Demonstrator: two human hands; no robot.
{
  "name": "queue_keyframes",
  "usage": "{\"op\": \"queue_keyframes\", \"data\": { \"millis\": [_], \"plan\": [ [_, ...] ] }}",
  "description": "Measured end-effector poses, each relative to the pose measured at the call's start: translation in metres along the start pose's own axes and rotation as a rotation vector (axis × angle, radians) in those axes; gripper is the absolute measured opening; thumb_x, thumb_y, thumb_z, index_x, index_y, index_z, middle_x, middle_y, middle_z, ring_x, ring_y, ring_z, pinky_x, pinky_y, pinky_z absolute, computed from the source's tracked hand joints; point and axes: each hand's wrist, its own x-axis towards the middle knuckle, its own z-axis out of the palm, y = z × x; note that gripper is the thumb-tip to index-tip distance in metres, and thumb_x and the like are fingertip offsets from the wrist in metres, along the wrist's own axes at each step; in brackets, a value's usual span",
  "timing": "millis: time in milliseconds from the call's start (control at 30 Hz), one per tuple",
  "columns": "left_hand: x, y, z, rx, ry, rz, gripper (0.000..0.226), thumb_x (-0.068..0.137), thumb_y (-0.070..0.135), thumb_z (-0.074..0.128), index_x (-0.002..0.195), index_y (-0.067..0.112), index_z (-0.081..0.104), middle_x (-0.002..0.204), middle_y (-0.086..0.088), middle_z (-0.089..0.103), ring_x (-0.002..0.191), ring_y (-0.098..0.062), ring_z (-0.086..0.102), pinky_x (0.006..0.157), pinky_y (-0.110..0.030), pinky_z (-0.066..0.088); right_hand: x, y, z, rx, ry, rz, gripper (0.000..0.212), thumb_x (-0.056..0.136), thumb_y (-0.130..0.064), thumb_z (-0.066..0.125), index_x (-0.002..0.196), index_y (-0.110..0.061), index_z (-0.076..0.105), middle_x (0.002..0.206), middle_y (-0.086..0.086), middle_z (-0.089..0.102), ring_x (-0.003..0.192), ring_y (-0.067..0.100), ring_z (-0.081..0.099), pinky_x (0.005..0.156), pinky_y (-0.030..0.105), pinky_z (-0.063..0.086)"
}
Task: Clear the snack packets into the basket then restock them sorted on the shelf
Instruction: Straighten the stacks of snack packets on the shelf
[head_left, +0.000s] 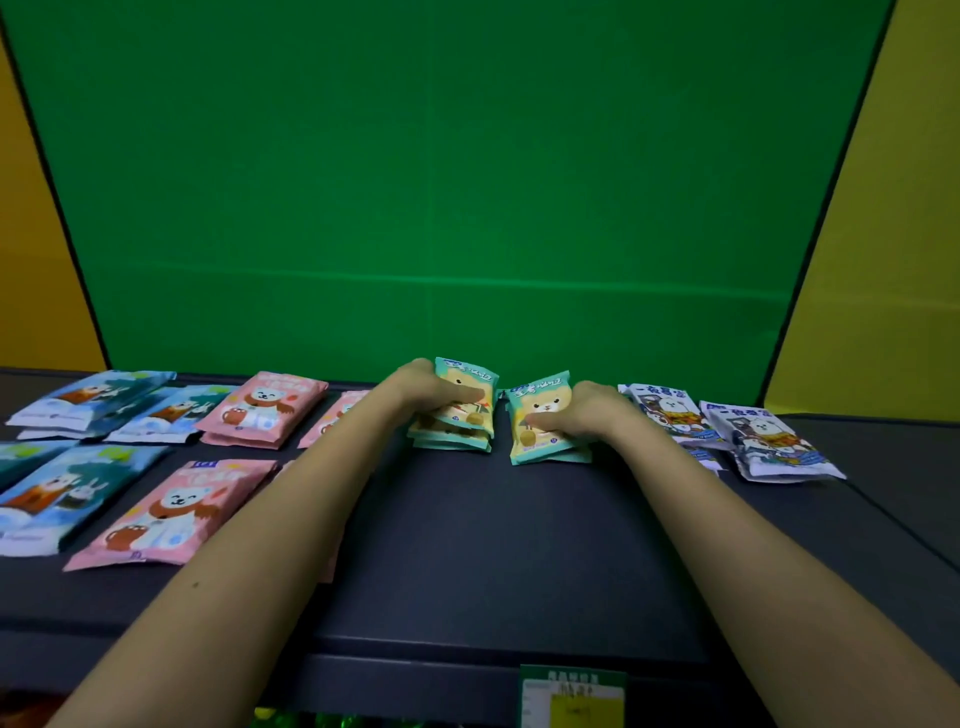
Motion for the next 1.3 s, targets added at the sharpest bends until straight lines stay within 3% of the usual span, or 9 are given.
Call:
{"op": "queue_keyframes", "data": {
  "millis": [67, 133, 167, 233, 367, 667, 833, 1167, 1300],
  "plan": [
    [-0.001, 0.002, 0.001, -0.082, -0.047, 0.018, 0.024, 0.084, 0.028, 0.067, 0.076, 0.01, 0.053, 0.075, -0.005, 0.06, 0.055, -0.015, 0.059, 0.051, -0.019, 0.052, 0.001, 0.0, 0.003, -0.02, 0.013, 0.005, 0.055, 0.087, -0.057, 0.047, 0.111, -0.008, 0.057, 0.127, 0.014, 0.056, 0.104, 0.029, 0.054, 0.079, 0.03, 0.04],
    [-0.004, 0.003, -0.002, -0.116, -0.078, 0.038, 0.022, 0.087, 0.027, 0.062, 0.076, 0.009, 0.056, 0.077, -0.009, 0.062, 0.057, -0.017, 0.06, 0.063, -0.027, 0.056, 0.0, -0.001, 0.005, -0.018, 0.051, 0.002, 0.058, 0.093, -0.051, 0.039, 0.118, -0.002, 0.056, 0.129, 0.018, 0.055, 0.115, 0.032, 0.053, 0.088, 0.033, 0.042],
    [-0.008, 0.004, -0.003, -0.131, -0.082, 0.061, 0.021, 0.089, 0.026, 0.059, 0.075, 0.01, 0.056, 0.075, -0.008, 0.061, 0.053, -0.014, 0.059, 0.056, -0.023, 0.052, -0.002, 0.0, 0.005, -0.004, 0.086, -0.002, 0.057, 0.095, -0.048, 0.035, 0.119, 0.001, 0.055, 0.129, 0.02, 0.054, 0.116, 0.033, 0.052, 0.09, 0.034, 0.042],
    [-0.018, 0.005, -0.007, -0.207, -0.074, 0.077, 0.025, 0.093, 0.026, 0.05, 0.072, 0.013, 0.053, 0.068, -0.004, 0.057, 0.045, -0.011, 0.054, 0.043, -0.017, 0.039, -0.012, 0.001, 0.001, 0.049, 0.161, -0.018, 0.056, 0.098, -0.043, 0.03, 0.118, 0.005, 0.053, 0.128, 0.024, 0.053, 0.115, 0.035, 0.051, 0.089, 0.035, 0.041],
    [-0.052, -0.001, -0.013, -0.166, -0.054, 0.062, 0.031, 0.096, 0.032, 0.038, 0.068, 0.021, 0.047, 0.066, 0.001, 0.051, 0.053, -0.012, 0.04, 0.047, -0.021, 0.026, -0.051, 0.012, -0.006, 0.187, 0.206, -0.097, 0.046, 0.099, -0.039, 0.031, 0.101, 0.0, 0.056, 0.112, 0.023, 0.057, 0.098, 0.03, 0.052, 0.073, 0.029, 0.032],
    [-0.12, -0.028, -0.006, 0.167, -0.277, 0.06, 0.034, 0.099, 0.038, 0.03, 0.074, 0.019, 0.041, 0.062, -0.001, 0.041, 0.049, -0.013, 0.033, 0.043, -0.022, 0.025, -0.122, 0.026, 0.031, 0.089, 0.067, 0.004, 0.044, 0.095, -0.054, 0.025, 0.088, -0.015, 0.045, 0.095, 0.005, 0.049, 0.092, 0.026, 0.048, 0.077, 0.035, 0.037],
    [-0.12, -0.028, -0.004, 0.56, -0.19, 0.172, 0.053, 0.099, 0.045, 0.019, 0.113, 0.003, 0.05, 0.12, -0.014, 0.049, 0.098, -0.023, 0.048, 0.083, -0.028, 0.033, -0.128, 0.016, 0.029, -0.16, 0.113, 0.011, 0.052, 0.091, -0.062, 0.024, 0.077, -0.017, 0.047, 0.088, 0.003, 0.046, 0.091, 0.026, 0.049, 0.071, 0.033, 0.033],
    [-0.119, -0.034, 0.007, 0.94, -0.152, 0.233, 0.064, 0.098, 0.047, 0.013, 0.108, 0.004, 0.058, 0.124, -0.016, 0.055, 0.114, -0.031, 0.051, 0.096, -0.039, 0.038, -0.132, 0.008, 0.031, -0.245, 0.083, 0.025, 0.055, 0.088, -0.066, 0.025, 0.062, -0.019, 0.039, 0.069, -0.003, 0.042, 0.08, 0.023, 0.047, 0.068, 0.032, 0.036],
    [-0.119, -0.034, 0.007, 1.027, -0.193, 0.245, 0.066, 0.099, 0.046, 0.01, 0.114, 0.002, 0.057, 0.129, -0.017, 0.053, 0.119, -0.031, 0.049, 0.099, -0.039, 0.036, -0.132, 0.008, 0.03, -0.244, 0.058, 0.041, 0.055, 0.087, -0.067, 0.025, 0.063, -0.021, 0.038, 0.082, 0.001, 0.05, 0.084, 0.024, 0.049, 0.07, 0.033, 0.038]
  ]
}}
